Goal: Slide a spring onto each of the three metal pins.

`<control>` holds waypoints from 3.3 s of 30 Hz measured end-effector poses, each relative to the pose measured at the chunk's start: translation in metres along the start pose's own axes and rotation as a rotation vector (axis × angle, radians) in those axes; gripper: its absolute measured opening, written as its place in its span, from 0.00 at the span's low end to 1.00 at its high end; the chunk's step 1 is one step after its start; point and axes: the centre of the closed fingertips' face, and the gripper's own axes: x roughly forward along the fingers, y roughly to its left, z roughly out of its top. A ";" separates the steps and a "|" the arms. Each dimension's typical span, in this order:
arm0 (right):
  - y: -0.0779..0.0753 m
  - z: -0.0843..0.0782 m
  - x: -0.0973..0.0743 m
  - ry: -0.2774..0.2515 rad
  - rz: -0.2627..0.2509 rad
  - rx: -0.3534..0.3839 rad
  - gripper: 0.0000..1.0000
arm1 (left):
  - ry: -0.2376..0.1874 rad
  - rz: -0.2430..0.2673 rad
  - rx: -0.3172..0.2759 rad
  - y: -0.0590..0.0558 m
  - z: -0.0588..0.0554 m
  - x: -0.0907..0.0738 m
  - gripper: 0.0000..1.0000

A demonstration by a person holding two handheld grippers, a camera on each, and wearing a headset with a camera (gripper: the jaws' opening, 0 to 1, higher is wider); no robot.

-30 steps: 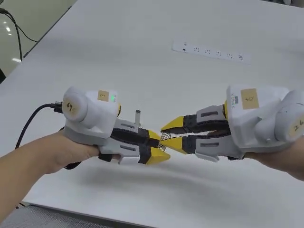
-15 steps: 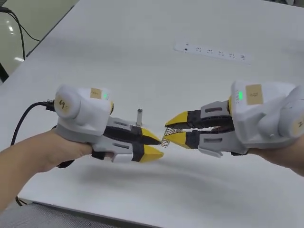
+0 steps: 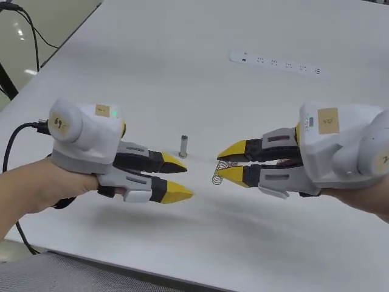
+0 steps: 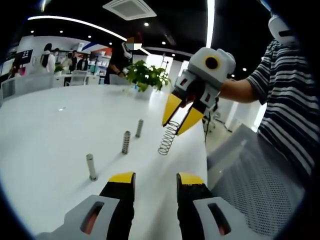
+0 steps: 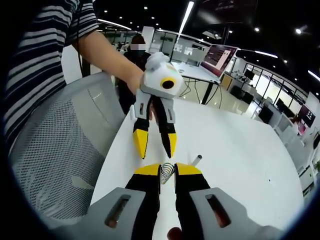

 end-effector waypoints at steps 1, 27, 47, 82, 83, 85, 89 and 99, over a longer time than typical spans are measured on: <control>0.000 0.000 0.000 -0.003 -0.002 0.005 0.07 | 0.000 0.009 0.001 0.002 -0.001 -0.003 0.30; -0.004 -0.019 -0.001 0.049 -0.041 -0.005 0.08 | 0.013 0.136 -0.027 0.029 -0.018 -0.042 0.85; -0.020 -0.019 0.019 0.071 -0.034 -0.027 0.08 | -0.011 0.191 -0.052 0.037 -0.022 -0.057 0.98; -0.086 0.016 0.059 0.003 -0.130 0.031 0.08 | -0.048 0.188 -0.047 0.033 -0.018 -0.058 0.98; -0.086 0.016 0.060 0.005 -0.130 0.032 0.08 | -0.050 0.195 -0.046 0.034 -0.017 -0.058 0.98; -0.085 0.016 0.062 0.005 -0.128 0.034 0.08 | -0.056 0.204 -0.043 0.035 -0.016 -0.059 0.98; -0.084 0.013 0.065 0.014 -0.126 0.041 0.08 | -0.058 0.204 -0.040 0.035 -0.015 -0.059 0.98; -0.085 0.011 0.069 0.000 -0.139 0.068 0.08 | -0.065 0.194 -0.054 0.032 -0.017 -0.057 0.98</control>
